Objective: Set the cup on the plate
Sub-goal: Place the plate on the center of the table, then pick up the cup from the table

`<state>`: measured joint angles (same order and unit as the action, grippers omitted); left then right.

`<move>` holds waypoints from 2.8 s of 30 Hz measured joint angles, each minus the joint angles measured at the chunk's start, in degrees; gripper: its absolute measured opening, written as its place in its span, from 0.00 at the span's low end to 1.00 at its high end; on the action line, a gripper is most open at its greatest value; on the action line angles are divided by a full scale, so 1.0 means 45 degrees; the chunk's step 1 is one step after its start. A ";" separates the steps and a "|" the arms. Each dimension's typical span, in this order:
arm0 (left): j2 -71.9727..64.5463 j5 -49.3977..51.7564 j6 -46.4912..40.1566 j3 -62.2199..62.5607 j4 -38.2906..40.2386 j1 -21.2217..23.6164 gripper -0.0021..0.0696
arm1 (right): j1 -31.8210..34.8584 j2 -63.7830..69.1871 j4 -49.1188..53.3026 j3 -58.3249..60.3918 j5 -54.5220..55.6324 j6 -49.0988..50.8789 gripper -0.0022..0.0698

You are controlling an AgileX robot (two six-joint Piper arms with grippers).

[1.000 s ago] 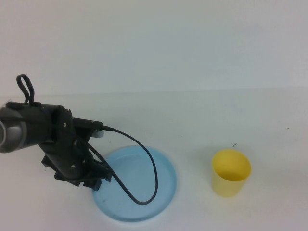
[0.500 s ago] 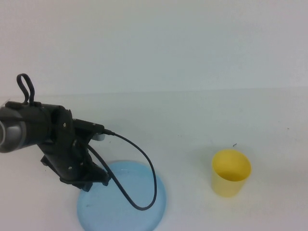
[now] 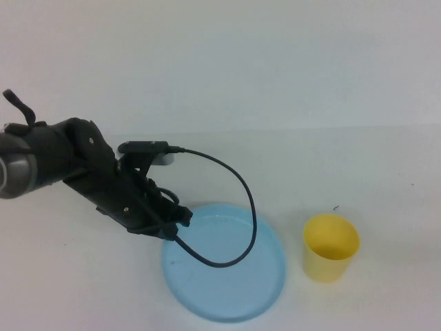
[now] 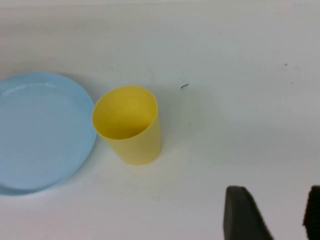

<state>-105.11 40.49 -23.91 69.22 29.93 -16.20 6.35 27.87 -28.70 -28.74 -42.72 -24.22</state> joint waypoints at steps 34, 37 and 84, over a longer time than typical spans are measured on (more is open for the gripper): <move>-0.0834 -0.1360 -0.0734 0.0203 0.1330 -0.0757 0.55 | 0.0000 0.1450 -0.2667 0.0000 -0.1287 -0.2941 0.53; -0.0333 -0.1548 -0.0708 0.0203 0.0999 -0.0733 0.55 | 0.0000 0.1594 -0.2667 -0.0219 -0.1483 -0.2980 0.53; 1.7853 -0.4471 0.0412 -0.9436 -0.6780 -0.0733 0.03 | -0.5848 1.1893 0.4336 -0.6061 0.1287 -0.0049 0.55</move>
<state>-24.77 20.37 -22.06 26.76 -0.58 -19.50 -19.97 81.39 -9.19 -56.02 -36.93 -24.43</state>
